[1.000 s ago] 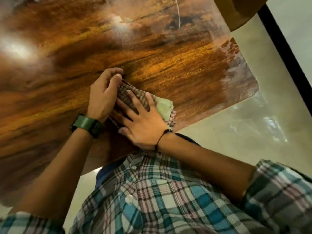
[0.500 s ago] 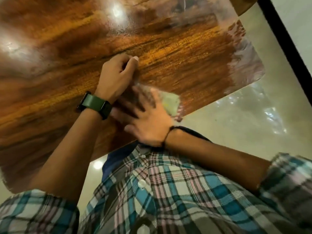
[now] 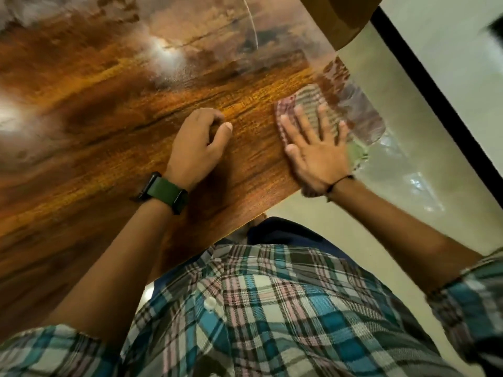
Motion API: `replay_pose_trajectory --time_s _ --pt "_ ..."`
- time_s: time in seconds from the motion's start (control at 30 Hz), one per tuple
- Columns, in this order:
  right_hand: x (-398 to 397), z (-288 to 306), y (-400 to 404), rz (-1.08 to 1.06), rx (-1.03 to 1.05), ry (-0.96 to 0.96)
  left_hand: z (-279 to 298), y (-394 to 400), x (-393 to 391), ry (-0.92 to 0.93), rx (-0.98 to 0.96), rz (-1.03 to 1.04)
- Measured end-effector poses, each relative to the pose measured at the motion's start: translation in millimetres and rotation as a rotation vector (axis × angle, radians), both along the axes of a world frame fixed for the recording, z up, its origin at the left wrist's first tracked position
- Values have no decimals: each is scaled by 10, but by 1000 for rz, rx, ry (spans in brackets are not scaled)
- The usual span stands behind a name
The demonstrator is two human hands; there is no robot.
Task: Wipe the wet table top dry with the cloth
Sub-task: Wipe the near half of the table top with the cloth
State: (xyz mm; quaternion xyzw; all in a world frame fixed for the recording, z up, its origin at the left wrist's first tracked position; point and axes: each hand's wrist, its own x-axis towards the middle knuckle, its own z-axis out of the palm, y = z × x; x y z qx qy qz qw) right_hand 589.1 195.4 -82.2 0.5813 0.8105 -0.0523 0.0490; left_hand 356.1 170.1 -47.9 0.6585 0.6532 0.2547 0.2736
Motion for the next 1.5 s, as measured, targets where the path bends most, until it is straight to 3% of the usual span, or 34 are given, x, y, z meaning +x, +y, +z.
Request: replay_pose_trajectory --time_s 0.13,0.2,0.27,0.37,0.47,0.53,0.6,0.77,1.1,1.33,1.5 --pt "-900 69 -571 499 -204 91 -24 135 258 1 57 -65" --pt "-936 44 -577 611 -132 157 -34 208 330 33 39 -124" --pt "-673 -7 -386 496 -61 163 -37 263 369 52 25 -156" --pt "-54 -50 67 153 -26 90 -38 277 407 52 30 -139" --pt "532 -22 604 -226 -58 72 -95 232 486 63 4 -140" --pt "674 6 767 -330 -85 86 -147 182 547 97 11 -170" --pt "629 6 669 -296 -90 73 -208 150 604 155 33 -206" --pt "588 -2 -77 39 -78 31 -298 240 725 262 47 -265" --pt "308 -4 1529 8 -132 70 -343 753 922 354 42 -211" --pt "691 -17 542 180 -83 43 -349 761 410 410 -1 7" --pt "431 -26 1186 205 -62 57 -367 745 406 476 -11 -36"
